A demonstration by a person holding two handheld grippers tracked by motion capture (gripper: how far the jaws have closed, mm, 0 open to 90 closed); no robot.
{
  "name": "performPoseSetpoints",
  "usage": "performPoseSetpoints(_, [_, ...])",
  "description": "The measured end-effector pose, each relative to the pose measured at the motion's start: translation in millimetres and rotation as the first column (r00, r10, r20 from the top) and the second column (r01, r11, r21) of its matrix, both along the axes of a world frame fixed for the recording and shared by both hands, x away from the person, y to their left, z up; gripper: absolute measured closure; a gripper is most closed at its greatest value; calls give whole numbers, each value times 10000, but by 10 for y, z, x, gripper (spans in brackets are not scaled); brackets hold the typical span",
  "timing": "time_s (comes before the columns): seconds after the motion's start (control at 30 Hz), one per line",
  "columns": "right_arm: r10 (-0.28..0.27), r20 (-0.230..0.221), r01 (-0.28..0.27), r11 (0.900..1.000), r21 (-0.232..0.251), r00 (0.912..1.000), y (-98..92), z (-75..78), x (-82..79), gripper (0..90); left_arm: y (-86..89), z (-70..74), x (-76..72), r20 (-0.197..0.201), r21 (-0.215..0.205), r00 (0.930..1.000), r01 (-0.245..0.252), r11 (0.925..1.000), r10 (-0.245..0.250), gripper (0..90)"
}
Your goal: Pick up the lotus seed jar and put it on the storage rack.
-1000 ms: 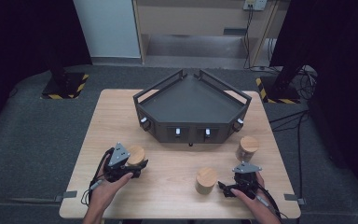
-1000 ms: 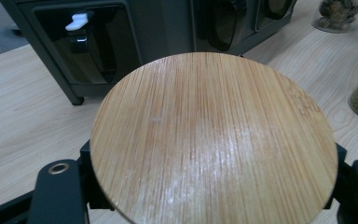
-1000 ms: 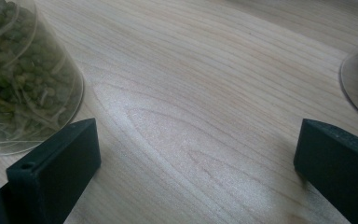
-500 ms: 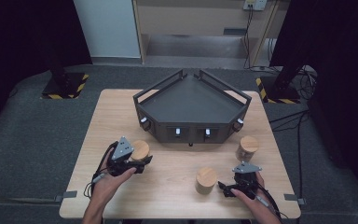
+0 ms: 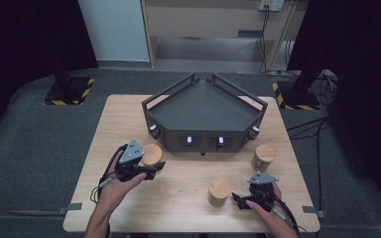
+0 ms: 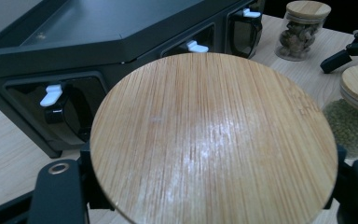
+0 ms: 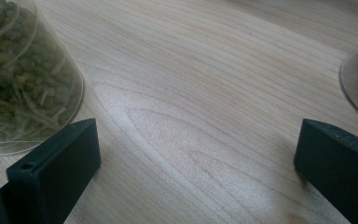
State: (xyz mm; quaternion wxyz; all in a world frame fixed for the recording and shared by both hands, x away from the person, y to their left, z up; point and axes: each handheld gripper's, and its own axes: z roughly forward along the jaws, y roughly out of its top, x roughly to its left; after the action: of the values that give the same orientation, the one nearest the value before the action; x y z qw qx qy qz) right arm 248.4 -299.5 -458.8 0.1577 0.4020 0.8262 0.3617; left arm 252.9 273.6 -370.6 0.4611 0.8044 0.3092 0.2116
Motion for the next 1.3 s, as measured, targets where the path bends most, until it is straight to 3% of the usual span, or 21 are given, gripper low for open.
performPoseSetpoints(0.37, [4, 3, -4, 10000, 1, 10000, -1, 0, 0, 4, -16, 189, 73, 221, -88, 9997, 136, 9999, -134, 245])
performPoseSetpoints(0.93, [4, 2, -4, 10000, 1, 10000, -1, 0, 0, 4, -15, 392, 195, 240, -44, 9994, 256, 9997, -255, 245])
performPoseSetpoints(1.3, [-1, -3, 1, 10000, -6, 10000, 1, 1, 0, 4, -98, 614, 356, 406, -2, 9978, 516, 9987, -516, 245])
